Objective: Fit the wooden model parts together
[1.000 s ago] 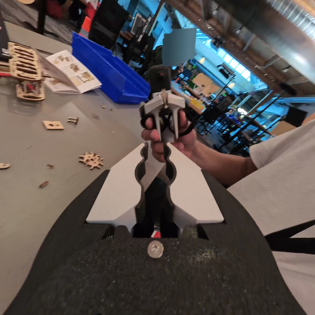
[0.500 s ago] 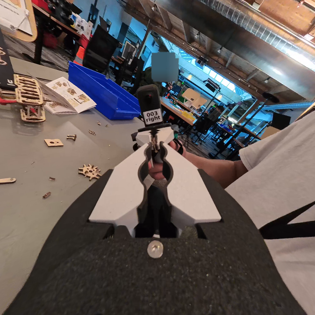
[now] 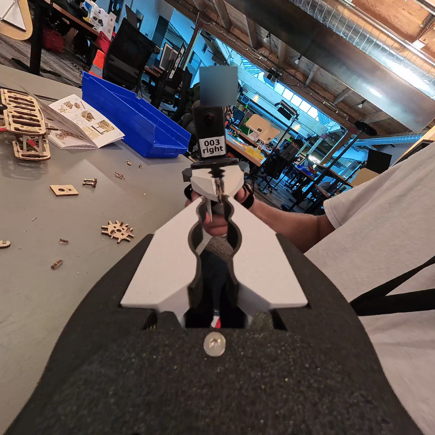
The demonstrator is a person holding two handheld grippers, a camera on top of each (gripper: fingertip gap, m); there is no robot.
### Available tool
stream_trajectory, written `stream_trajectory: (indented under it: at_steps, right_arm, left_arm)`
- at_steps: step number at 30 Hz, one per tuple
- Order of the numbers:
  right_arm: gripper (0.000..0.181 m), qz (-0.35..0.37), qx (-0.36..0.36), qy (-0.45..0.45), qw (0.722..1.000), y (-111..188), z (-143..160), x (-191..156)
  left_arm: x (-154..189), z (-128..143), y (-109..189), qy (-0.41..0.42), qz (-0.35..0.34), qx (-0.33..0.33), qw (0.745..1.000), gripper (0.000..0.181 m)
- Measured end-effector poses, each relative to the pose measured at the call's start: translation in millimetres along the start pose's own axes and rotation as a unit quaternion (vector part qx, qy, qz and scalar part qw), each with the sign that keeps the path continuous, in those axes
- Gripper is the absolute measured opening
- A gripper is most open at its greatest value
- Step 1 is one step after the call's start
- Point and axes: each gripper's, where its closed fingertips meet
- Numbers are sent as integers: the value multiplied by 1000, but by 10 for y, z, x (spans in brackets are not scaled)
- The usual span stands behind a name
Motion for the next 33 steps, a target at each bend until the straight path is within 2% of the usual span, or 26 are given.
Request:
stream_trajectory:
  at_steps: [4, 7, 10, 12, 14, 17, 21, 23, 25, 33]
  right_arm:
    - [0, -49, 48, -40, 997, 32, -136, -103]
    - [0, -95, 125, -123, 980, 98, -306, -77]
    - [0, -111, 154, -179, 965, 66, -276, -6]
    - [0, -102, 147, -189, 966, 6, -210, 31]
    - [0, -103, 138, -203, 964, -40, -170, 42]
    - [0, -102, 128, -216, 963, -97, -116, 61]
    - [0, -109, 116, -238, 958, -141, -64, 78]
    - [0, -113, 105, -246, 957, -156, -29, 77]
    - [0, -115, 106, -251, 955, -151, -29, 85]
    - [5, -108, 56, -232, 965, -134, 45, 59]
  left_arm:
    - [25, 34, -45, -5, 5, -10, 1000, 13]
    - [38, 78, -109, -36, -6, -28, 999, 14]
    - [-18, 36, -138, -69, -42, -23, 996, 15]
    - [-102, 11, -112, -130, -95, -33, 986, 25]
    - [-169, 29, -77, -210, -148, -63, 964, 29]
    - [-159, 18, -53, -277, -181, -76, 941, 30]
    - [-180, 5, -6, -314, -202, -86, 924, 30]
    - [-179, 14, 10, -318, -201, -91, 922, 28]
    - [-159, 35, 10, -322, -193, -95, 922, 19]
    - [-112, 90, 1, -342, -179, -110, 916, 16]
Point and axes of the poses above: each gripper's, where its closed fingertips meet, y back along the fingers, z out of its underside, x = y × z across the jaws, and after that the axes turned 6 degrees about z, right-handed
